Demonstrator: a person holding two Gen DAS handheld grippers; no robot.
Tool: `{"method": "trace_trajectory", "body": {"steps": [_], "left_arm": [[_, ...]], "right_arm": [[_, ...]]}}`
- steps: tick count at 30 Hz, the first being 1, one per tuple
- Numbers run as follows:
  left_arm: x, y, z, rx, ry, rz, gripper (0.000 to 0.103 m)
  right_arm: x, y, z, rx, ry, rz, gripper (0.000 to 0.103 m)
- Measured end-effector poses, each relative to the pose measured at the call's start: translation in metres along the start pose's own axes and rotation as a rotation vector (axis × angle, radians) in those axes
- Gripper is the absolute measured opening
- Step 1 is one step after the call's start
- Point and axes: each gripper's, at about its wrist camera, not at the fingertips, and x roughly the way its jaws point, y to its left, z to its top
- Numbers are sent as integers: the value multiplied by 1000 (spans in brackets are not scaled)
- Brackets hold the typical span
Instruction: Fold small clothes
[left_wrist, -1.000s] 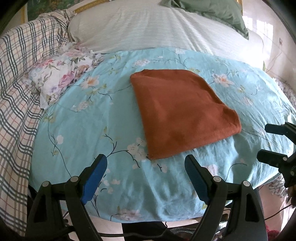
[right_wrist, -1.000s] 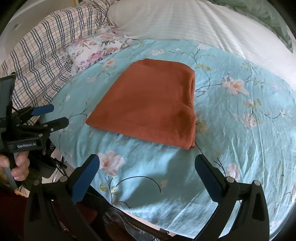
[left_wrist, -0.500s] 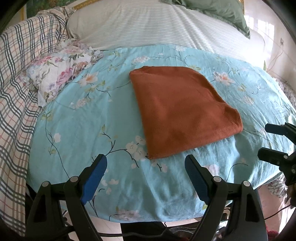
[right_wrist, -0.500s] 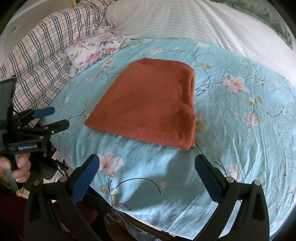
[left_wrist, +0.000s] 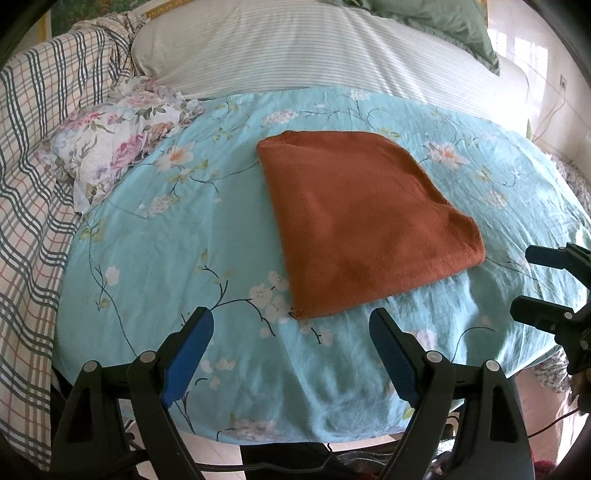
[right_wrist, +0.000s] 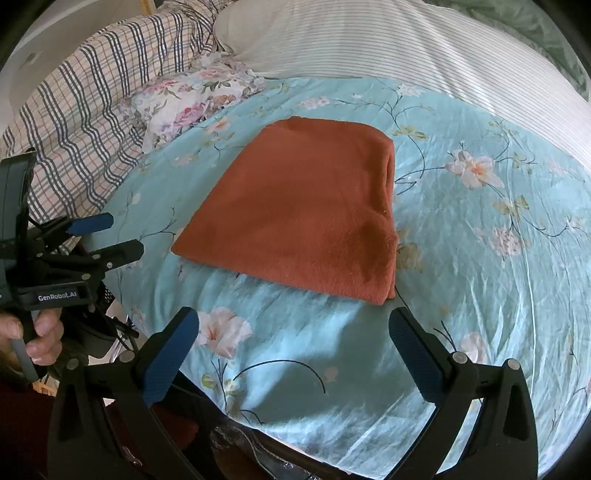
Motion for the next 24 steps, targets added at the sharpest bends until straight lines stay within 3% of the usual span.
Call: {"method": "trace_trajectory", "body": {"steps": [24], "left_arm": [[1,1,3,7,1,-3,87]], "right_arm": [[0,-4,2,3,-6,8,102]]}}
